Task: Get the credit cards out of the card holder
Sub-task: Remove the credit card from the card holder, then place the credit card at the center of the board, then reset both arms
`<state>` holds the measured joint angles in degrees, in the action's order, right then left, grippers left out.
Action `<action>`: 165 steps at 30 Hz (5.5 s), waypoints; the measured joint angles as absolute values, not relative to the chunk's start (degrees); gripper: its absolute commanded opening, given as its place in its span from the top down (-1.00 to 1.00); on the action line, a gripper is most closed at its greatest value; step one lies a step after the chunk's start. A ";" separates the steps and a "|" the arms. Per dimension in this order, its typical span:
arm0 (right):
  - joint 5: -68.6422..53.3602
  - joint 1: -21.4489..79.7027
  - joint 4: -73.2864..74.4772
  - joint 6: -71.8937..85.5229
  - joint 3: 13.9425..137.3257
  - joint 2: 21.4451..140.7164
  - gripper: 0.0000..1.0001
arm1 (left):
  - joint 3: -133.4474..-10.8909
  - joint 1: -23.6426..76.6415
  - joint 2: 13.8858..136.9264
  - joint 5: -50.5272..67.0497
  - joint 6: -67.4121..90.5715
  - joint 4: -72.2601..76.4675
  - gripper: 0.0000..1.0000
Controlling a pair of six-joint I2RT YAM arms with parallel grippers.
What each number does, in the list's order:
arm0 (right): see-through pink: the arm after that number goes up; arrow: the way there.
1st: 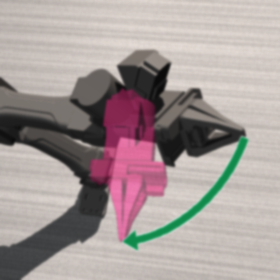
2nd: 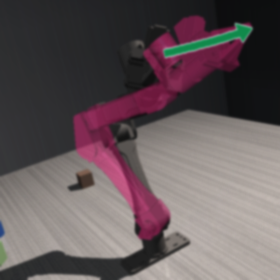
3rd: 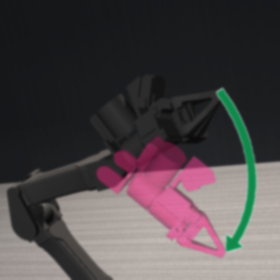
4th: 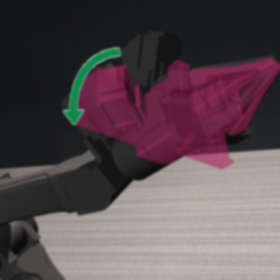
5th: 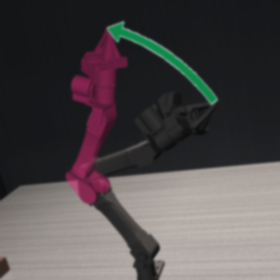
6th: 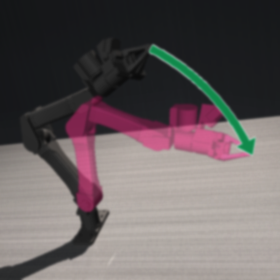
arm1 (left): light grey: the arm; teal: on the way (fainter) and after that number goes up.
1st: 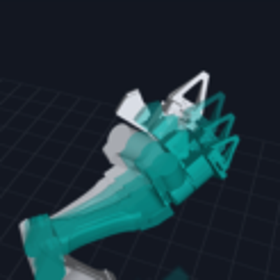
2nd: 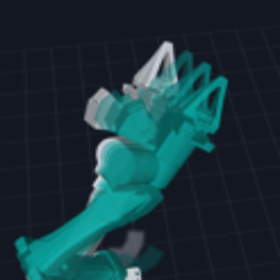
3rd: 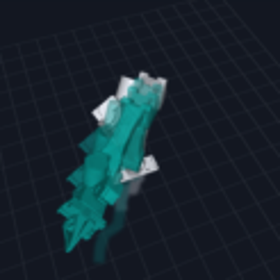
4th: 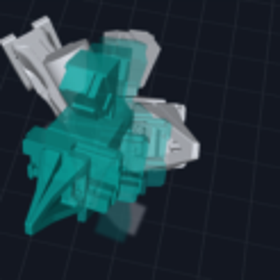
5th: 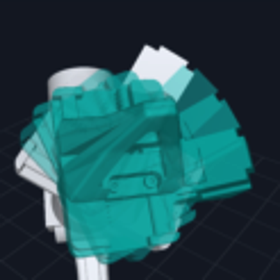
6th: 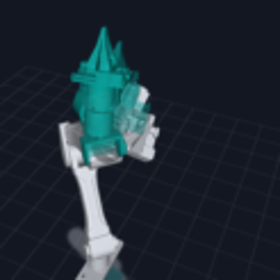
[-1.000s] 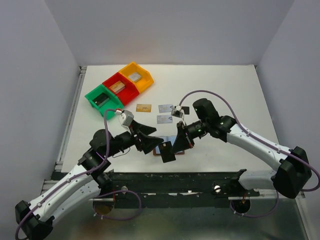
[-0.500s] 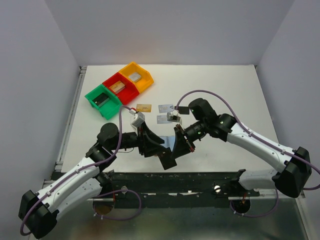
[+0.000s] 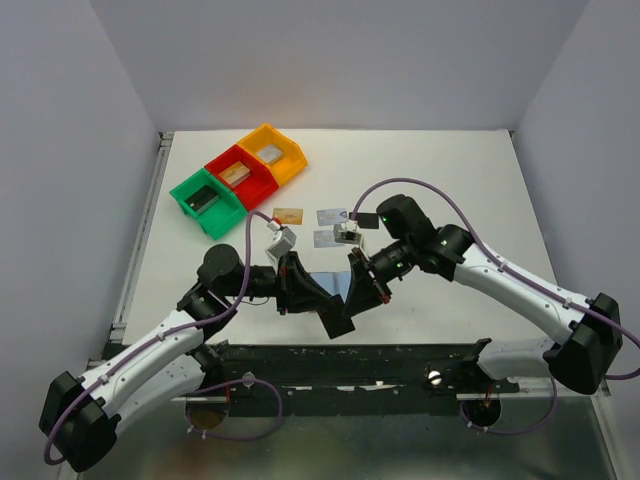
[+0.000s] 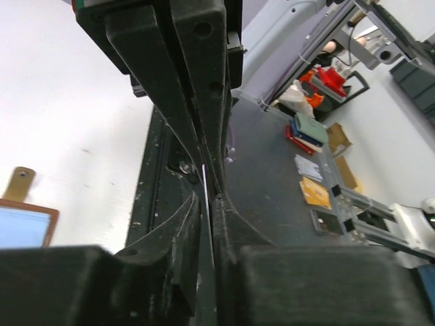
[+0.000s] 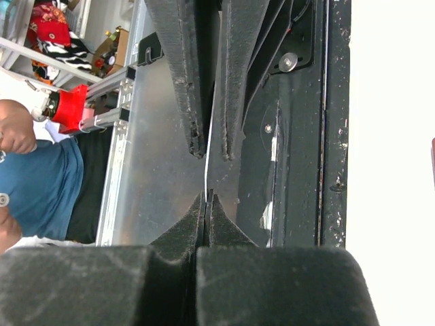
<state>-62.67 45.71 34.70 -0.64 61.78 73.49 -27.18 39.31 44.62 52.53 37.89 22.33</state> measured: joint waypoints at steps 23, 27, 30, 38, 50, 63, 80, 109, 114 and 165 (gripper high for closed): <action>-43.86 30.89 0.21 33.45 45.17 59.09 -0.54 | -5.34 36.42 32.75 13.19 51.22 46.26 1.00; -45.39 30.89 -11.14 41.23 42.24 63.57 -0.53 | -4.58 36.42 34.15 6.85 54.17 53.54 1.00; -46.57 30.89 -18.33 46.28 41.15 67.31 -0.43 | -4.58 36.42 35.35 4.25 55.83 59.00 1.00; -49.36 32.23 -33.63 55.64 40.23 71.96 -0.18 | -4.58 36.42 38.24 1.23 58.02 64.75 1.00; -50.06 37.69 -35.97 57.19 43.27 77.93 0.29 | -4.60 36.42 40.62 -0.23 59.46 66.37 1.00; -50.02 37.78 -37.08 57.47 43.77 78.96 0.99 | -4.58 36.42 40.32 -0.99 60.12 65.80 1.00; -40.91 24.29 1.43 36.64 53.21 72.69 0.99 | -9.02 36.12 23.49 -11.84 61.17 33.95 -0.98; -42.63 11.68 28.27 19.25 69.41 108.49 0.99 | -17.98 35.68 33.19 -3.38 49.21 10.59 -0.98; -44.42 11.27 28.73 19.18 70.65 111.02 0.99 | -17.93 35.59 33.23 -3.09 48.80 10.63 -0.99; 6.52 31.00 19.16 22.70 34.70 46.02 -0.06 | -32.38 34.57 45.56 -16.40 52.16 -21.74 -0.98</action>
